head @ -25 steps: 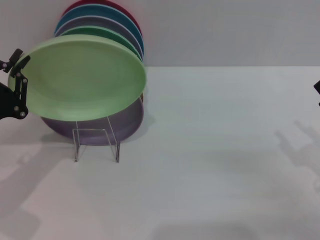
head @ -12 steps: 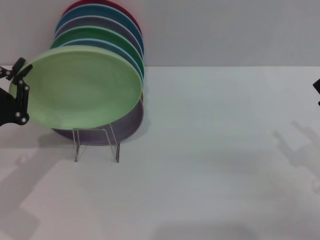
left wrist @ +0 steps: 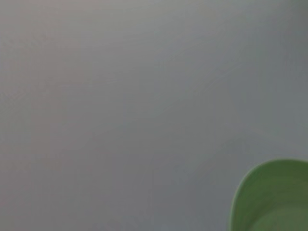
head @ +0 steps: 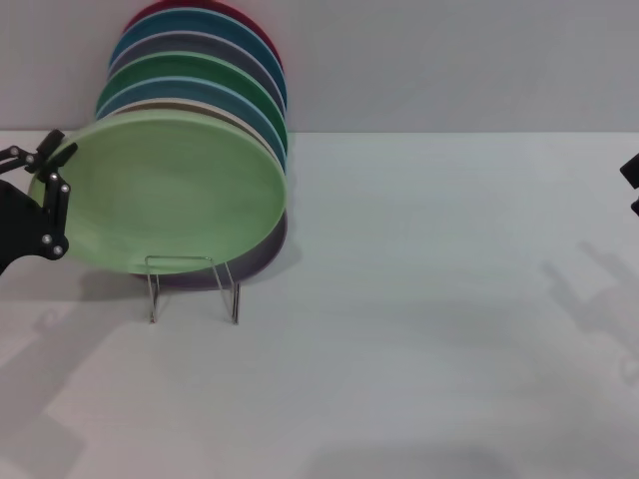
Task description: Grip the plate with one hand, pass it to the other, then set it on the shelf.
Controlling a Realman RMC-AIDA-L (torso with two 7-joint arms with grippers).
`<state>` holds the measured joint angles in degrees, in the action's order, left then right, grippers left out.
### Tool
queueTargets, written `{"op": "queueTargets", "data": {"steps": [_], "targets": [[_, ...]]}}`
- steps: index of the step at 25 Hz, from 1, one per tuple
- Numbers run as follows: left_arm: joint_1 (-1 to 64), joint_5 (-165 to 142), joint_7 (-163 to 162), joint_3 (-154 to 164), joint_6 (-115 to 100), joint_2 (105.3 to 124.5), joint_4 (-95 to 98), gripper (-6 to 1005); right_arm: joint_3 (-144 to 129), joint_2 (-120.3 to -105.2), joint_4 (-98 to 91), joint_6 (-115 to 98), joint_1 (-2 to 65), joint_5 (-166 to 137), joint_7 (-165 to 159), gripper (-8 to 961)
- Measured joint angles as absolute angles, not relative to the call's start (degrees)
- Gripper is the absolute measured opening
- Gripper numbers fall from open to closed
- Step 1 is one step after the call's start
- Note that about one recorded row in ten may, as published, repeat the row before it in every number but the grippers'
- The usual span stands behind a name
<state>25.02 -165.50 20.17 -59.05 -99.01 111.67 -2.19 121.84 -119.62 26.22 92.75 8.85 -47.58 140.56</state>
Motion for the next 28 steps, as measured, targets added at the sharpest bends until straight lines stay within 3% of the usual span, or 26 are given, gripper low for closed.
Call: {"op": "queueTargets", "data": {"steps": [8, 13, 20, 28], "targets": [[25.3, -165.5, 21.5, -58.6, -97.7, 112.84, -2.5, 161, 121.8, -119.57, 26.2, 92.7, 8.9, -47.6, 140.4, 640], [26.0, -165.5, 29.0, -58.3, -93.3, 115.50, -2.6, 171, 121.8, -119.48, 26.2, 92.8, 8.9, -47.6, 140.4, 640], [24.4, -165.5, 29.4, -58.1, -94.8, 115.73, -4.5, 267, 121.8, -119.38, 26.4, 92.8, 8.9, -47.6, 140.4, 640], [18.1, -165.5, 27.6, -60.4, -105.7, 116.20, -9.3, 474, 123.3, -119.63, 26.1, 92.5, 8.5, -46.0, 142.2, 644]]}}
